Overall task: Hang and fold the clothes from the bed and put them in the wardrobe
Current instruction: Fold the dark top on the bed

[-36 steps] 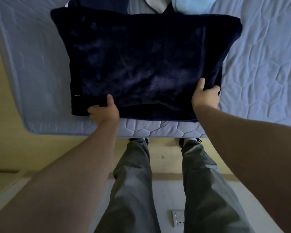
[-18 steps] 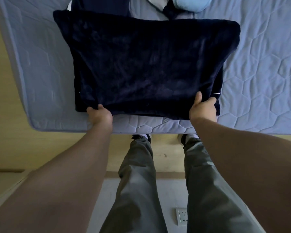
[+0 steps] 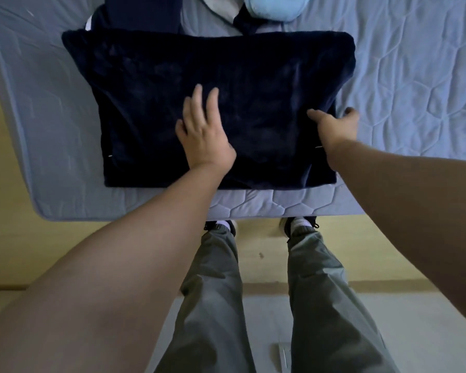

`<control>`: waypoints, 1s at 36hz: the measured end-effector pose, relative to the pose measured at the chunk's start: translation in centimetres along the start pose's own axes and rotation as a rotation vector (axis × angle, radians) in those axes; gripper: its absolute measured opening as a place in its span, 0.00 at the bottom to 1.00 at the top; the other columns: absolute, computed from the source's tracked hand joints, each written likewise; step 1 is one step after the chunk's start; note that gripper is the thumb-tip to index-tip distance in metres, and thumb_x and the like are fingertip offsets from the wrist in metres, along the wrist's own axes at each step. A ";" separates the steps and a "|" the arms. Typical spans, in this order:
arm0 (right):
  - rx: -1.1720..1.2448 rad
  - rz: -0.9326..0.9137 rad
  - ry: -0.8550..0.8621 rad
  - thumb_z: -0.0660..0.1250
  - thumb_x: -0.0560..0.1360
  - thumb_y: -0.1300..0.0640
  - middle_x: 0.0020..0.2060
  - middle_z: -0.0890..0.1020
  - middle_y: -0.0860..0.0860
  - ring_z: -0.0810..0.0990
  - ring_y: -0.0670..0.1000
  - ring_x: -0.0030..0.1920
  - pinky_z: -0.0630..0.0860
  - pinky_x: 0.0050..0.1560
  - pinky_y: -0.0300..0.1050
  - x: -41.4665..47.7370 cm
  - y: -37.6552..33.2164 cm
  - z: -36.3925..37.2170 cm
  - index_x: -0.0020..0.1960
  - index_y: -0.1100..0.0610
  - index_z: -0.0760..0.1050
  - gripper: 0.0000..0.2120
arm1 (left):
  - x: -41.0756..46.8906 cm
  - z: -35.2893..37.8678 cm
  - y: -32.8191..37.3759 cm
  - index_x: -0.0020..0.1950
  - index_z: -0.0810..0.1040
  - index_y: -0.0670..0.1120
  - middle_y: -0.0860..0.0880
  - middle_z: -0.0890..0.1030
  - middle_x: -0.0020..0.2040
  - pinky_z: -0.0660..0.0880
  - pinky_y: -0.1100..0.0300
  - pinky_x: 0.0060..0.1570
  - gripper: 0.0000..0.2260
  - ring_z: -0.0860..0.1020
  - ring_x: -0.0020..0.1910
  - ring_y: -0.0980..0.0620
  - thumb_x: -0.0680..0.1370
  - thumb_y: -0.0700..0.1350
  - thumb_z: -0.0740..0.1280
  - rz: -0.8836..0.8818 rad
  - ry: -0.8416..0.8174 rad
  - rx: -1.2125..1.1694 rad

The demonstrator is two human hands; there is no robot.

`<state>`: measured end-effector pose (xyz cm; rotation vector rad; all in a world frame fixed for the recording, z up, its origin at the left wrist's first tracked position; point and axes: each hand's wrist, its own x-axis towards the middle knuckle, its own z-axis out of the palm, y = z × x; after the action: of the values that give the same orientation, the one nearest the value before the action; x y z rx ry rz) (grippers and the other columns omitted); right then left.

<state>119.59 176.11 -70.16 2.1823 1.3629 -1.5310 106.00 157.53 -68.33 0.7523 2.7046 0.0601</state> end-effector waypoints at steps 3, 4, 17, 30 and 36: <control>0.141 0.076 -0.228 0.82 0.61 0.42 0.54 0.85 0.53 0.86 0.55 0.47 0.84 0.48 0.55 1.4 -0.8 -1.7 0.66 0.55 0.74 0.38 | 1.9 0.5 1.4 0.81 0.42 0.55 0.48 0.43 0.82 0.58 0.34 0.73 0.57 0.47 0.80 0.41 0.65 0.40 0.78 0.078 -0.125 0.146; 0.134 0.077 -0.279 0.83 0.60 0.42 0.50 0.86 0.52 0.87 0.53 0.45 0.84 0.46 0.53 1.9 -0.9 -2.1 0.64 0.56 0.76 0.37 | 2.5 0.7 1.6 0.80 0.38 0.56 0.49 0.39 0.82 0.56 0.32 0.73 0.58 0.44 0.80 0.40 0.66 0.40 0.78 0.075 -0.172 0.202; 0.397 -0.053 -0.682 0.75 0.69 0.65 0.47 0.87 0.54 0.87 0.58 0.47 0.84 0.44 0.54 -0.4 -3.1 -4.0 0.59 0.50 0.78 0.21 | 3.7 2.1 3.1 0.78 0.28 0.53 0.48 0.31 0.80 0.65 0.34 0.70 0.56 0.37 0.80 0.40 0.73 0.38 0.74 0.017 -0.342 0.396; 0.500 -0.184 -0.541 0.73 0.68 0.66 0.48 0.87 0.53 0.87 0.57 0.48 0.83 0.47 0.58 -4.1 -2.4 -9.6 0.56 0.51 0.80 0.19 | 0.4 4.9 10.3 0.80 0.33 0.50 0.45 0.37 0.81 0.61 0.30 0.70 0.46 0.40 0.80 0.38 0.78 0.61 0.64 0.091 -0.315 0.108; 0.462 -0.274 -0.512 0.74 0.69 0.65 0.49 0.87 0.51 0.86 0.54 0.50 0.83 0.50 0.57 -7.6 -2.9 -7.6 0.57 0.50 0.80 0.19 | 1.1 2.8 7.2 0.81 0.36 0.52 0.48 0.38 0.82 0.60 0.34 0.72 0.44 0.40 0.80 0.42 0.79 0.57 0.65 0.199 -0.419 -0.070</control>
<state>122.08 177.71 -59.42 1.6419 1.2565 -2.4969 109.54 164.15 -70.40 0.8984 2.2176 0.0382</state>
